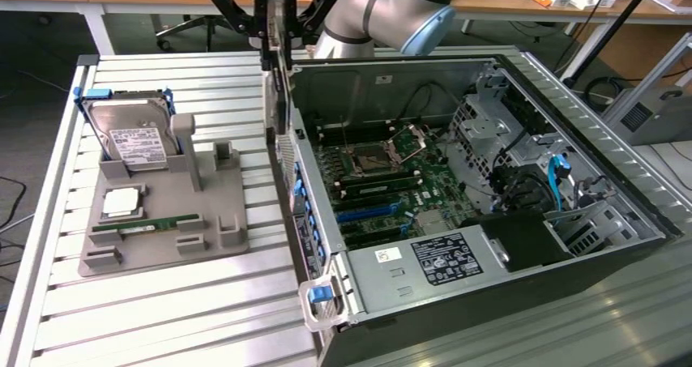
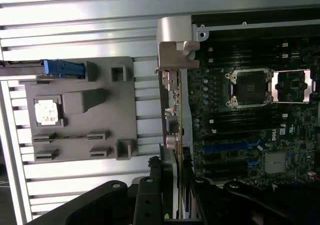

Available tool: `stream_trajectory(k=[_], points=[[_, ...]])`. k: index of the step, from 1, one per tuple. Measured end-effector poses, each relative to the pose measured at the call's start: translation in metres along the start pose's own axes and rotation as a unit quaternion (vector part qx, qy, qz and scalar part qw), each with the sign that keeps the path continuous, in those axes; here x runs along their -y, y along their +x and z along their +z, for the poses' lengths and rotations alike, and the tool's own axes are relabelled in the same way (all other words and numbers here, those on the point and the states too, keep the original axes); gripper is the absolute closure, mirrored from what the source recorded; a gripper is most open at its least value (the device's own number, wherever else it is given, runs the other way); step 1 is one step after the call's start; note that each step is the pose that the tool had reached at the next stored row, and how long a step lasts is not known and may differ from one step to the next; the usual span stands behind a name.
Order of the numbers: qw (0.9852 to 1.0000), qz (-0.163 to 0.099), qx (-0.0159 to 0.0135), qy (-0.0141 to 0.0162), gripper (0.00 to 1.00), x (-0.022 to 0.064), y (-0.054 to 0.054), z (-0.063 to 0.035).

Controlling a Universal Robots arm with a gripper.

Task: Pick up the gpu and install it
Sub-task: 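Pick up the gpu and move the gpu toward the slot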

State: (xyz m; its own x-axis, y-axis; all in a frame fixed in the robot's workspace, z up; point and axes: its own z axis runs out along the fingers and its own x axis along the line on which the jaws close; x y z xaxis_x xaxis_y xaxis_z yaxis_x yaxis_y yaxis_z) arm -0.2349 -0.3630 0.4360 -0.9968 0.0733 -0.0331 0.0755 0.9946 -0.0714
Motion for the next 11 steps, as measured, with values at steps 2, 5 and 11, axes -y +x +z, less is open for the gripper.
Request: stream_trajectory(k=[2, 5, 11], points=[[1.0, 0.0, 0.0, 0.0001, 0.73, 0.0, -0.0006, 0.0001], [1.0, 0.0, 0.0, 0.0002, 0.73, -0.0001, -0.0017, 0.0001], [1.0, 0.0, 0.0001, 0.0004, 0.73, -0.0002, -0.0032, 0.0002]])
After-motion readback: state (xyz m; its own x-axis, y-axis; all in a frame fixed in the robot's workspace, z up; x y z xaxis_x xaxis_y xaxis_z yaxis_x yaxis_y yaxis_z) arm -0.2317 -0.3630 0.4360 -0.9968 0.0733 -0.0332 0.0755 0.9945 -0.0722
